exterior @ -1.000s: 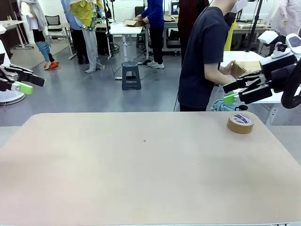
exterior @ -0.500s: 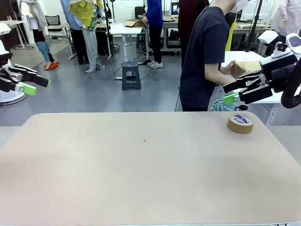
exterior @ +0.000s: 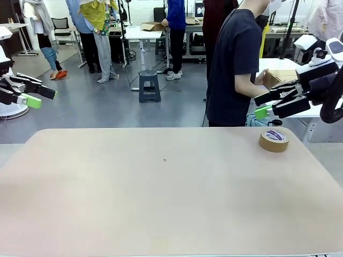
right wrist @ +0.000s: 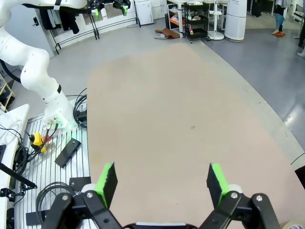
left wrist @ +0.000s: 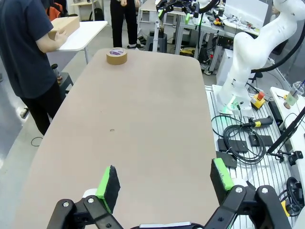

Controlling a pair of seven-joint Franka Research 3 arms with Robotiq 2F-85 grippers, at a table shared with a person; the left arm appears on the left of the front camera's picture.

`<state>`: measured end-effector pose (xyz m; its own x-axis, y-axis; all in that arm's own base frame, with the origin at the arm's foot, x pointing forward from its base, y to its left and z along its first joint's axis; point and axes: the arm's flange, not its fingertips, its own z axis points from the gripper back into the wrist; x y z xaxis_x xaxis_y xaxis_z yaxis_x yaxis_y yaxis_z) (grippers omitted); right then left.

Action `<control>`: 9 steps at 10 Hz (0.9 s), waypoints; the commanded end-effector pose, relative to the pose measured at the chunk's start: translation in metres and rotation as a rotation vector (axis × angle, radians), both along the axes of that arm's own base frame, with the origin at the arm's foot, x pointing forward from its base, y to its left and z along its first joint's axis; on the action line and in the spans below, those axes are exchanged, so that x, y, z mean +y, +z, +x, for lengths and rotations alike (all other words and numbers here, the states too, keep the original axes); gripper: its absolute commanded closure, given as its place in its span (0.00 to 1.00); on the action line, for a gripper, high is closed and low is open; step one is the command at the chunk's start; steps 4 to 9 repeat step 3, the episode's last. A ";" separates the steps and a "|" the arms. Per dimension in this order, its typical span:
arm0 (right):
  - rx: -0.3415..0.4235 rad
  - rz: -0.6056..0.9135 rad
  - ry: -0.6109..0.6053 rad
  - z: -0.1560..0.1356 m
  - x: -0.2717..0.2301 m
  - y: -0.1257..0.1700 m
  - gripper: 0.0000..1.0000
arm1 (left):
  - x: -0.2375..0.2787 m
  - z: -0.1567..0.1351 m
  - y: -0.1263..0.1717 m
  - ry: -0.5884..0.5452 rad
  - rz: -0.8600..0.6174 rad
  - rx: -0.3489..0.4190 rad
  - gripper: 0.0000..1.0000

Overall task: Wrap the clocks to prevent damage.
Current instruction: After the human seals the box with tape, release both hands from the side flaps of the Package Box.

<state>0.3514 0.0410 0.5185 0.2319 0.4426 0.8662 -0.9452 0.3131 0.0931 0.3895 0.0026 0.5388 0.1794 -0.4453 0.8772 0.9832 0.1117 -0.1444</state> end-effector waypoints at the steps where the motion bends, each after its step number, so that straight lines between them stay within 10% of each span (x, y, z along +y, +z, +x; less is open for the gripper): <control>1: -0.002 -0.005 -0.006 0.003 0.001 -0.001 0.00 | 0.001 -0.001 0.003 -0.004 -0.015 -0.008 0.00; 9: -0.002 -0.005 -0.006 0.003 0.001 -0.001 0.00 | 0.001 -0.001 0.003 -0.004 -0.015 -0.008 0.00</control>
